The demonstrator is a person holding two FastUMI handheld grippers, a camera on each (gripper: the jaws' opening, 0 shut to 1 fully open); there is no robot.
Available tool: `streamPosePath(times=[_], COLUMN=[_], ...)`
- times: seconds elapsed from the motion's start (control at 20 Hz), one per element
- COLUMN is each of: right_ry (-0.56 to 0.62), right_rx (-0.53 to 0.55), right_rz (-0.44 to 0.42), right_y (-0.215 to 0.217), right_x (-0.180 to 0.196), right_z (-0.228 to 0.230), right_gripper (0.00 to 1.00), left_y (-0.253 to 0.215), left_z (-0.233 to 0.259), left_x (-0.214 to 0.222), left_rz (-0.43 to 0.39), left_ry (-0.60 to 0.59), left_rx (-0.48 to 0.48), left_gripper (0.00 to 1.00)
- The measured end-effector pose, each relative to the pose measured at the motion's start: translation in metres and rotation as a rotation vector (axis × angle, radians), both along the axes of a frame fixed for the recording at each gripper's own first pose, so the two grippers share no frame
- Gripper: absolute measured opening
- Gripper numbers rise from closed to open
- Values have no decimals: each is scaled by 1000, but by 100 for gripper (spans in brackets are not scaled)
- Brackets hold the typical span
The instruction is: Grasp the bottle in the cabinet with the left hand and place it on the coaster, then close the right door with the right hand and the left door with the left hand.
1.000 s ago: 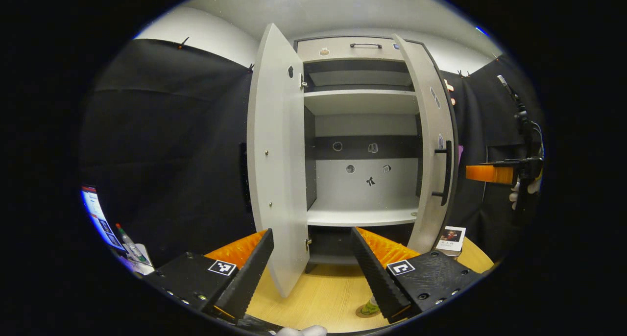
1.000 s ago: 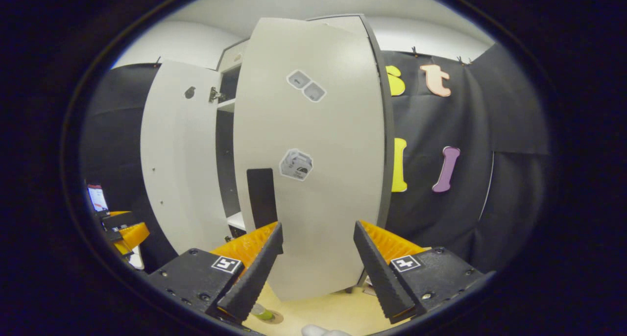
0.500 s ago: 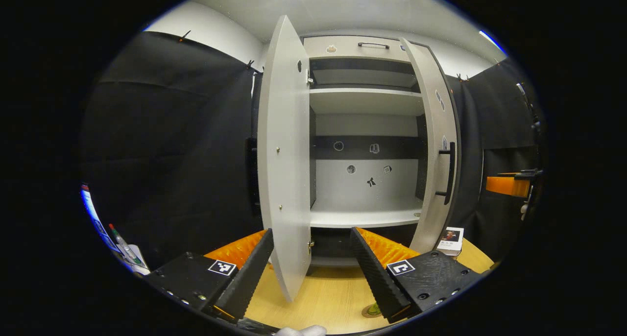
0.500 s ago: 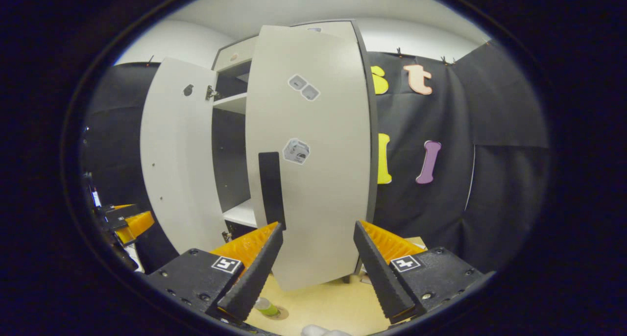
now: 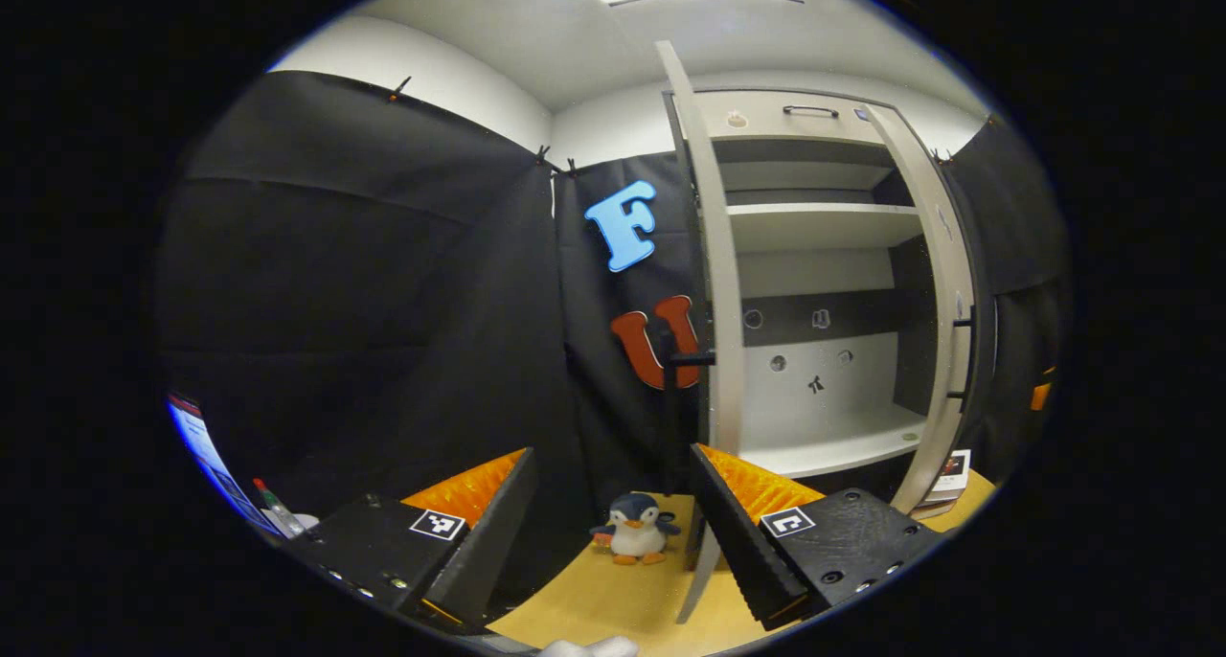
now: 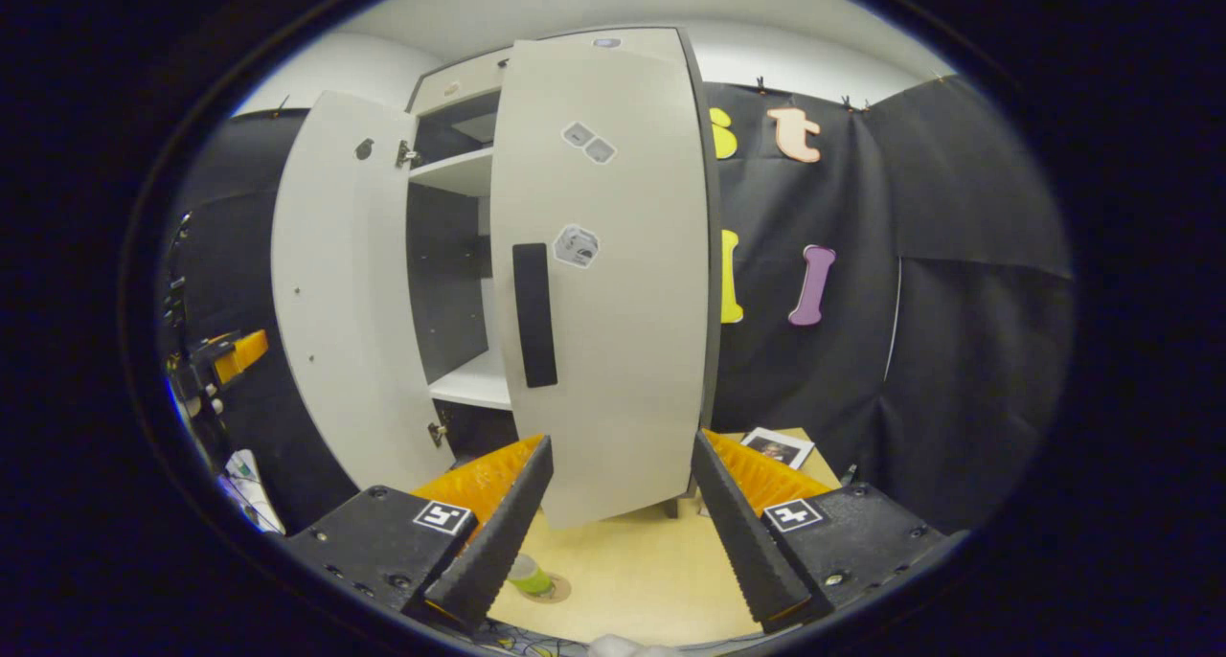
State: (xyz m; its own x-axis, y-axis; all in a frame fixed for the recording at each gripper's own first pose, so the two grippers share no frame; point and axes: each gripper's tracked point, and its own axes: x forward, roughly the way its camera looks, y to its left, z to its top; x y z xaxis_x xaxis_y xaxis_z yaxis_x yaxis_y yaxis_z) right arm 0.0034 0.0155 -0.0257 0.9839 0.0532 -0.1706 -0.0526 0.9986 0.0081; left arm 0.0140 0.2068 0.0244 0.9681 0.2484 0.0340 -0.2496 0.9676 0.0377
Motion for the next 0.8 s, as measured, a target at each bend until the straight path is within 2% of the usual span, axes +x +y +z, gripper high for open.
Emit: streamPosePath(times=[0.05,0.3,0.35,0.4,0.65,0.7,0.75,0.8], right_ry=[7,32,38,40,51,52,55,57], right_rx=[-1,-22,-28,-31,-37,-32,-28,-26], right_rz=[-5,-33,-37,-39,-26,-19,-12,-4], right_y=[0,-6,-7,-8,-6,-4,-2,-1], right_x=[-3,-19,-21,-24,-28,-28,-28,-28], right_z=[-1,-6,-7,-7,-8,-8,-8,-9], right_gripper=[94,96,94,96,96,96,96,96], left_y=[12,42,43,44,34,32,31,31], left_z=[3,4,3,2,6,6,5,6], left_x=[5,38,45,49,66,69,71,70], left_rz=[13,26,17,14,-11,-17,-11,-1], left_ry=[-6,-6,1,8,-7,-3,1,2], left_rx=[-1,-42,-49,-51,-50,-52,-50,-39], left_gripper=[96,96,96,96,96,92,96,89])
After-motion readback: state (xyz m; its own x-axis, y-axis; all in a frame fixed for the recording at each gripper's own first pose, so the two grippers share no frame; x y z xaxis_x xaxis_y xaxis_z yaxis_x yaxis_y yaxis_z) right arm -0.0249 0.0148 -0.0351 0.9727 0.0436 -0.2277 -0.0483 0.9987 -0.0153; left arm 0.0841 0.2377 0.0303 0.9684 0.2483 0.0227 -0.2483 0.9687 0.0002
